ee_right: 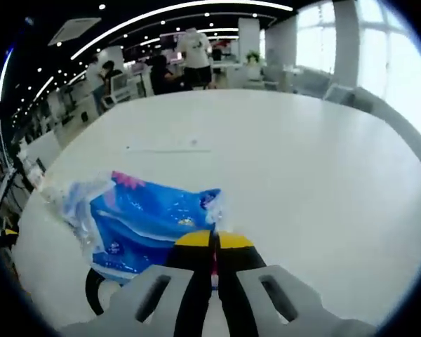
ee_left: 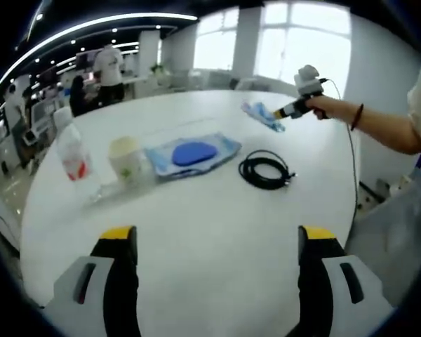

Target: Arrange the tabletop items into an orderly group along one side of the table until the central work area is clear of visible clutter.

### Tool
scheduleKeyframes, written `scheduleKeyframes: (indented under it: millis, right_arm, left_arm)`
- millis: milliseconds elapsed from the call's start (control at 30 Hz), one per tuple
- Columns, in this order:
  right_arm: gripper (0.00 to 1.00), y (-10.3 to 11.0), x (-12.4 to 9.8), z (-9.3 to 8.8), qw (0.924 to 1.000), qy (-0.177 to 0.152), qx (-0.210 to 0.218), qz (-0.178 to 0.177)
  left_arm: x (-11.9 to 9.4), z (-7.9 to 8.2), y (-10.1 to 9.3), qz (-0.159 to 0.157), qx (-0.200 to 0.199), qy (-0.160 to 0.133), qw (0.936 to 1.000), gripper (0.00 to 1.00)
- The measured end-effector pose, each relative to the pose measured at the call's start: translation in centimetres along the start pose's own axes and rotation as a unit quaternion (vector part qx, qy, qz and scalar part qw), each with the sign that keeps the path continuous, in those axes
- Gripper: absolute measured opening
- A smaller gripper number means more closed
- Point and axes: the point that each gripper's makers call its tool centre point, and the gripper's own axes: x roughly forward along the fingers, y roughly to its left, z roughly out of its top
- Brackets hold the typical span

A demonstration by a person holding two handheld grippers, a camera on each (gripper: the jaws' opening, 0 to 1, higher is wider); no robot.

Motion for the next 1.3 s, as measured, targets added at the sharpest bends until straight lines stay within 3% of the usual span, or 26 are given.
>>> scheduleKeyframes:
  millis: [533,1300]
  right_arm:
    - [0.01,-0.6,3.2,-0.1,0.9996,0.022,0.002,-0.016]
    - [0.04,-0.8,4.2,-0.5,0.9984,0.032,0.016,-0.044]
  left_arm:
    - [-0.1,-0.4,0.6,0.008,0.006,0.013,0.9999,0.91]
    - [-0.4,-0.4,1.2,0.013,-0.004,0.012,0.9998,0.91]
